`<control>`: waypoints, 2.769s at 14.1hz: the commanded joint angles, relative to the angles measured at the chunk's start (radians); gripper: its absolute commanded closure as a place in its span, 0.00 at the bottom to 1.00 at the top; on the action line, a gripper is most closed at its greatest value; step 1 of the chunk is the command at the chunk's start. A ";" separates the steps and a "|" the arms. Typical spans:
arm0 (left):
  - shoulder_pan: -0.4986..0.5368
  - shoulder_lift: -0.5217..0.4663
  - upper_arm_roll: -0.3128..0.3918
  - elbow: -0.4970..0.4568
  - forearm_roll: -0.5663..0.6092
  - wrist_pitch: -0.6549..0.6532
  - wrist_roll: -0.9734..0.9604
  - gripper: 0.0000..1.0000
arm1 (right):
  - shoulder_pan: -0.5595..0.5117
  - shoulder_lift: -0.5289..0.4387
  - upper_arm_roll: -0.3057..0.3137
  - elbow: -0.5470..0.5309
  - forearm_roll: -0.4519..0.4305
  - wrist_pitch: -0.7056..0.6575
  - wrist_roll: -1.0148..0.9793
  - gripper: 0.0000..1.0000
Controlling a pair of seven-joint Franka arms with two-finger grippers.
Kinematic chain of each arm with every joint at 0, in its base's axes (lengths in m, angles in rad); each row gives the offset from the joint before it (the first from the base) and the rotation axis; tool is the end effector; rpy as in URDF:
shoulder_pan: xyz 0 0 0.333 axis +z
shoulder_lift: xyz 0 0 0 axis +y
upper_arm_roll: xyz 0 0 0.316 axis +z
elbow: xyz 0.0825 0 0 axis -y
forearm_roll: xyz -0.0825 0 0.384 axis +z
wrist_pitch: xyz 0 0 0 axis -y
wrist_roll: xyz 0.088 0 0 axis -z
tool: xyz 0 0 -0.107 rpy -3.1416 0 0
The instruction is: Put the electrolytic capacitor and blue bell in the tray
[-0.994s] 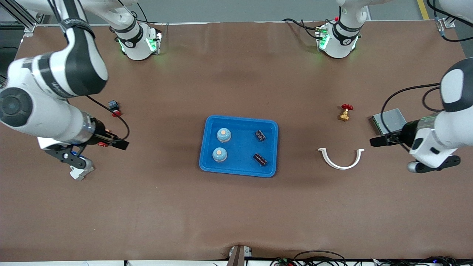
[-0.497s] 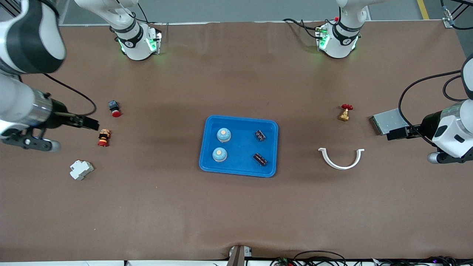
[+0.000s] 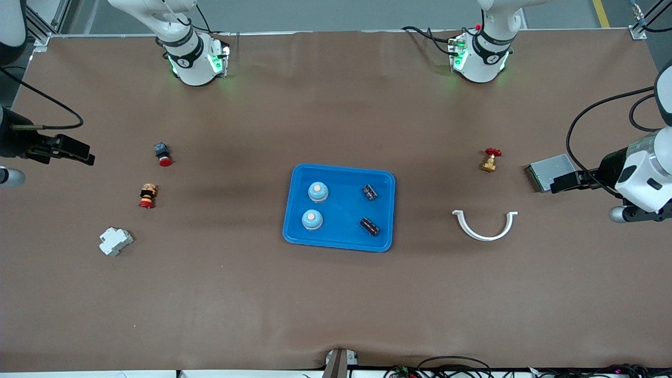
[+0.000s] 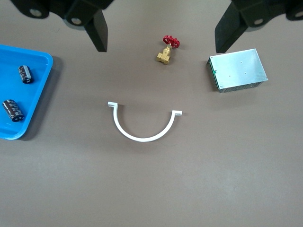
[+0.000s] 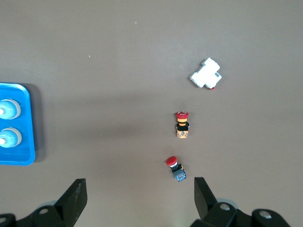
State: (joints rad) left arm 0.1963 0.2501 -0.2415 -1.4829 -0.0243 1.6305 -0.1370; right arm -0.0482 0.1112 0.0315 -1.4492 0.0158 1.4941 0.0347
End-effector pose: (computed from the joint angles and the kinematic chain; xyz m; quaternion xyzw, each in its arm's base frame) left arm 0.6256 -0.0147 0.5269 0.9968 0.0493 -0.0512 0.0373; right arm 0.5808 -0.0090 0.6118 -0.9991 0.0254 0.0332 0.0093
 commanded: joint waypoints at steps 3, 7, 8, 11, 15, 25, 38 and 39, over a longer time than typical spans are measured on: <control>-0.014 -0.029 -0.006 -0.019 -0.002 -0.009 0.008 0.00 | -0.006 -0.174 0.010 -0.161 -0.016 0.046 -0.012 0.00; -0.185 -0.035 0.144 -0.024 0.001 -0.009 0.010 0.00 | -0.009 -0.232 0.008 -0.203 -0.016 0.052 -0.012 0.00; -0.208 -0.047 0.174 -0.036 0.003 -0.009 0.013 0.00 | -0.012 -0.252 0.008 -0.226 -0.016 0.063 -0.012 0.00; -0.213 -0.048 0.180 -0.033 -0.003 -0.003 0.007 0.00 | -0.022 -0.314 0.008 -0.293 -0.016 0.097 -0.012 0.00; -0.212 -0.080 0.182 -0.027 -0.023 0.003 0.017 0.00 | -0.033 -0.317 0.008 -0.295 -0.016 0.094 -0.012 0.00; -0.212 -0.198 0.174 -0.120 0.018 0.144 0.020 0.00 | 0.061 -0.314 -0.097 -0.295 -0.016 0.120 -0.009 0.00; -0.212 -0.215 0.169 -0.137 0.003 0.169 0.014 0.00 | 0.039 -0.314 -0.104 -0.300 -0.014 0.117 -0.009 0.00; -0.212 -0.215 0.169 -0.137 0.004 0.169 0.016 0.00 | 0.039 -0.314 -0.104 -0.300 -0.014 0.117 -0.009 0.00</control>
State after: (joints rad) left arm -0.0109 0.0579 -0.0741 -1.6019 -0.0263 1.7871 -0.1344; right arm -0.0043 -0.1795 -0.0749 -1.7248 0.0140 1.6013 0.0310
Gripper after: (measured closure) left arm 0.000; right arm 0.000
